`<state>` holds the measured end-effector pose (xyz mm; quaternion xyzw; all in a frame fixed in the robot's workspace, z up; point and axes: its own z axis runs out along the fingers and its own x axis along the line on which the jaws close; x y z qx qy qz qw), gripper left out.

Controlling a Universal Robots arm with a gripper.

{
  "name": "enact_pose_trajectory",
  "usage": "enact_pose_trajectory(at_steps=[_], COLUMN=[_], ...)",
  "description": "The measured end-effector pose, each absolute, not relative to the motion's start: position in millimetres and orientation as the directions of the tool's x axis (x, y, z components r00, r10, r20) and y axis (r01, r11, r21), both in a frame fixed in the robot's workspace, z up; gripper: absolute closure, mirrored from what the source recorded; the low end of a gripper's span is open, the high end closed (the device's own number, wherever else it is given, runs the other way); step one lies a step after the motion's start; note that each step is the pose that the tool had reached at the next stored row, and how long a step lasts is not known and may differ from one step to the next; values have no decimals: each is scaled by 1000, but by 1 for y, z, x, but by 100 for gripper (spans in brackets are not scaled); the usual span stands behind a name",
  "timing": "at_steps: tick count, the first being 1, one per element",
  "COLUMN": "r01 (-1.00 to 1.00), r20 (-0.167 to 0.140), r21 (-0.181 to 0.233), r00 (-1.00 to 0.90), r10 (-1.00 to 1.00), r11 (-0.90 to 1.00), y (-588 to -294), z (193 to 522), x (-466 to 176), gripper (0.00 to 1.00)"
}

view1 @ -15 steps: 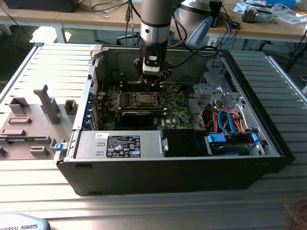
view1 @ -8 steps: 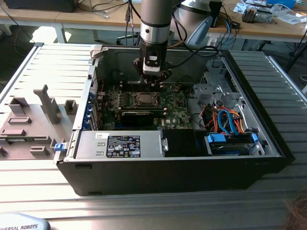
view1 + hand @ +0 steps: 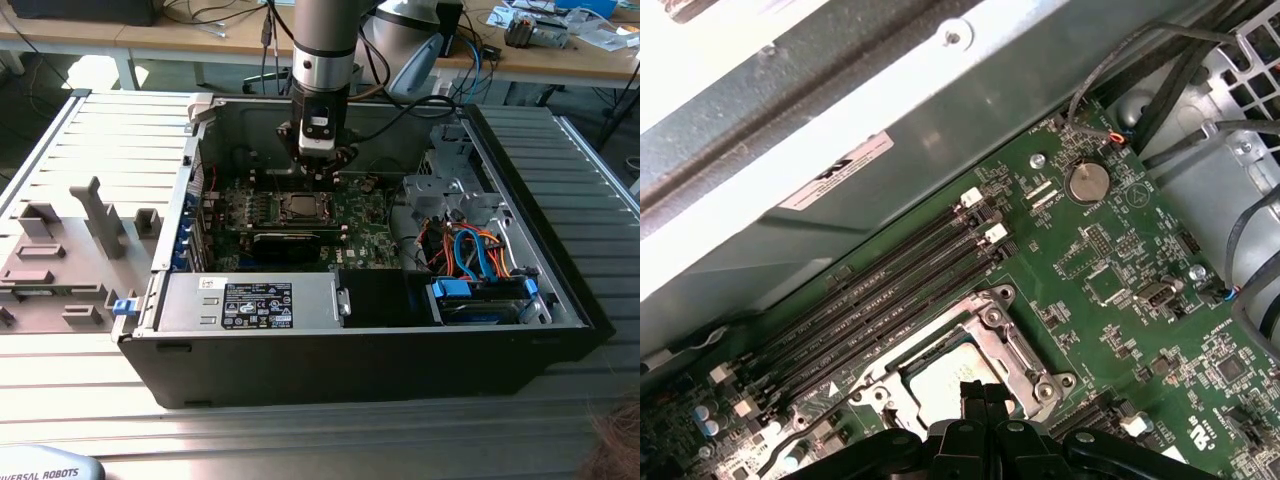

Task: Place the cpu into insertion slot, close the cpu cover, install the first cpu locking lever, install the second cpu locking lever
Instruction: 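Install the first cpu locking lever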

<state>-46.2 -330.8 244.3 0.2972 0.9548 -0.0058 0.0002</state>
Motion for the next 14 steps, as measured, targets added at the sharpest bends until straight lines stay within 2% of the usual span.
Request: enact_pose_trajectory(at_steps=[14], r01=[555], r20=[-4], r21=[-11], r00=[-832], r10=[555], r11=[832], y=[-331], z=[244], x=[-46], gripper=[89])
